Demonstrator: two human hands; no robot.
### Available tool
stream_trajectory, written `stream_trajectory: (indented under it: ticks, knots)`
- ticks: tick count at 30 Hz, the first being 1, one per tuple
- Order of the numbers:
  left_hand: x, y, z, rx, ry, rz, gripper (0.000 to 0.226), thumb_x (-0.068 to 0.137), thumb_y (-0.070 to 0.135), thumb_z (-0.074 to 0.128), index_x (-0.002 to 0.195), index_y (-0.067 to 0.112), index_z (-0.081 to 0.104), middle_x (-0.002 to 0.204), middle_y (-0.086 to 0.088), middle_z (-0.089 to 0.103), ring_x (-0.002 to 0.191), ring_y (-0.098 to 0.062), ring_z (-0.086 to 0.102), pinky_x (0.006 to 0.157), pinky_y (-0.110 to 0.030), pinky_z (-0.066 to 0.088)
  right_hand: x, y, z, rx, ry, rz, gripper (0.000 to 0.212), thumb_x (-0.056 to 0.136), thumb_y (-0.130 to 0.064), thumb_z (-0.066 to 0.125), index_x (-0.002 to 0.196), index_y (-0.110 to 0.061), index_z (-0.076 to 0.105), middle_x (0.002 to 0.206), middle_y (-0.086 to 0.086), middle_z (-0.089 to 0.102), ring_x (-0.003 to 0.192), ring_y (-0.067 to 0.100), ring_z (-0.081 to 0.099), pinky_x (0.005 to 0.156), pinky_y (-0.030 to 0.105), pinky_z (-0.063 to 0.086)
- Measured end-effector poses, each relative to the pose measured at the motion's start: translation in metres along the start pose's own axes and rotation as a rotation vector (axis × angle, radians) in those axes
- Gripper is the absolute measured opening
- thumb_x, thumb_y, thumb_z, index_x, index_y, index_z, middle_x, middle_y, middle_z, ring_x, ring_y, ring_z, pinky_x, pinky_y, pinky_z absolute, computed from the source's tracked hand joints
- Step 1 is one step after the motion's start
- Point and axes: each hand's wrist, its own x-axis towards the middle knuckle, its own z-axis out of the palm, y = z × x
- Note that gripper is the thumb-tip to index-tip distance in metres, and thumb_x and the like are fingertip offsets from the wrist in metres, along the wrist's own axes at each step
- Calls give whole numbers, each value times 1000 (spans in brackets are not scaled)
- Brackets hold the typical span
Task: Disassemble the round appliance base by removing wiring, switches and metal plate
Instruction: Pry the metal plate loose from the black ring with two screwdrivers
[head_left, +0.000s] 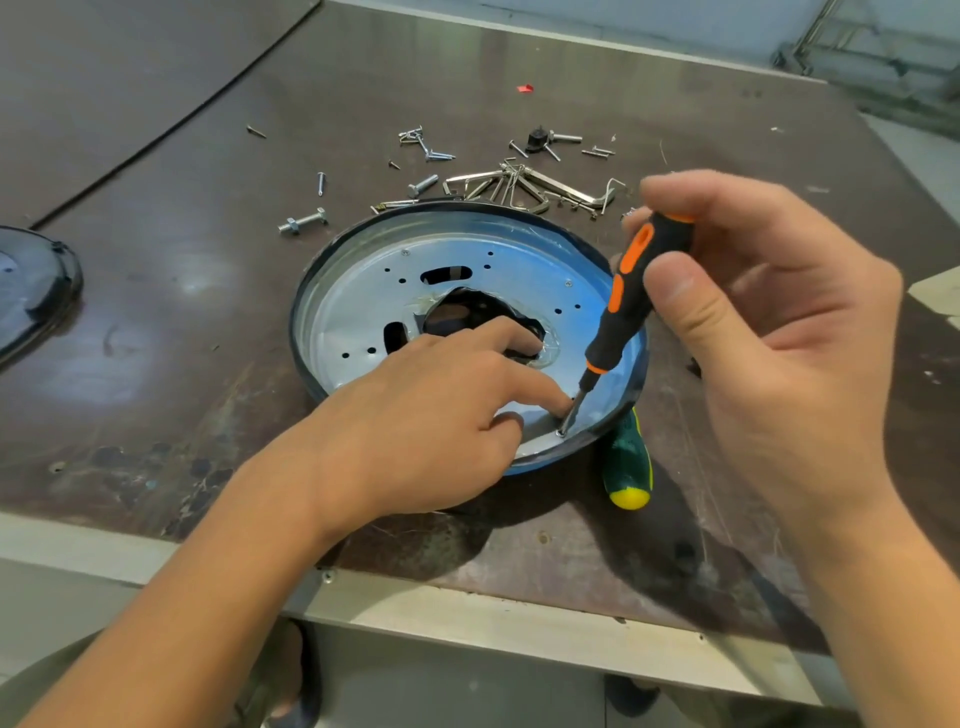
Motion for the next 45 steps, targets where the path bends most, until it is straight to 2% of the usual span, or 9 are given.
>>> stream_trajectory:
  ticks: [3, 8, 12, 16, 20, 28, 33, 42, 45]
  knots:
    - [1, -1, 2, 13, 13, 9, 38, 96, 31, 49, 125, 54, 58, 151, 19, 35, 85, 20, 41, 87, -28, 27, 0, 1, -1, 39, -10, 47, 37, 102, 5, 52, 136, -11, 54, 116, 12, 68, 105, 32, 68, 95, 42, 56]
    - [1, -2, 4, 4, 14, 11, 38, 97, 31, 50, 125, 57, 57, 151, 21, 33, 89, 30, 36, 85, -29, 28, 1, -2, 5, 47, 78, 17, 37, 92, -8, 71, 125, -16, 57, 107, 4, 64, 91, 15, 59, 81, 25, 50]
    - [1, -1, 3, 15, -2, -4, 38, 97, 33, 50, 125, 58, 56, 151, 22, 32, 86, 11, 42, 86, -29, 28, -1, 0, 3, 43, 49, -17, 40, 96, 7, 62, 132, -7, 54, 118, 8, 67, 98, 20, 69, 87, 33, 55]
    - [1, -2, 3, 19, 0, -3, 36, 97, 34, 50, 124, 57, 56, 151, 22, 32, 85, 19, 40, 85, -29, 28, -1, 1, 2, 45, -1, 4, 36, 101, 7, 54, 134, -8, 53, 121, 15, 66, 109, 26, 68, 95, 37, 54]
    - [2, -2, 3, 21, 0, -2, 36, 97, 35, 51, 124, 57, 57, 151, 22, 33, 85, 9, 42, 86, -30, 29, 1, -2, 6, 8, 44, -39, 36, 92, -7, 70, 124, -15, 56, 111, 11, 54, 94, 11, 54, 84, 20, 44]
    - [2, -2, 3, 21, 3, 5, 35, 97, 35, 51, 123, 57, 57, 150, 22, 33, 81, 19, 41, 82, -28, 30, -2, 2, 7, 90, 0, 8, 31, 104, 5, 48, 130, -9, 57, 116, 18, 69, 104, 32, 71, 89, 38, 56]
    - [2, -2, 2, 9, -2, 12, 36, 97, 33, 51, 124, 56, 58, 151, 21, 34, 89, 17, 44, 85, -30, 32, 0, -4, 11, -6, 39, -81, 33, 93, -10, 71, 123, -16, 57, 107, 1, 60, 90, 4, 58, 82, 20, 45]
    - [2, -2, 2, 9, -6, 1, 38, 97, 31, 51, 124, 56, 57, 151, 21, 33, 86, 20, 41, 86, -29, 31, 2, 0, 5, 53, 55, 26, 29, 94, -7, 69, 122, -10, 61, 106, 7, 66, 95, 19, 64, 86, 32, 50]
    - [3, -2, 2, 22, -6, 0, 38, 96, 31, 51, 124, 55, 58, 151, 20, 34, 86, 0, 41, 87, -30, 32, 2, -1, 5, 59, 37, -2, 36, 90, -2, 74, 121, -13, 60, 104, 9, 68, 92, 21, 66, 83, 34, 53]
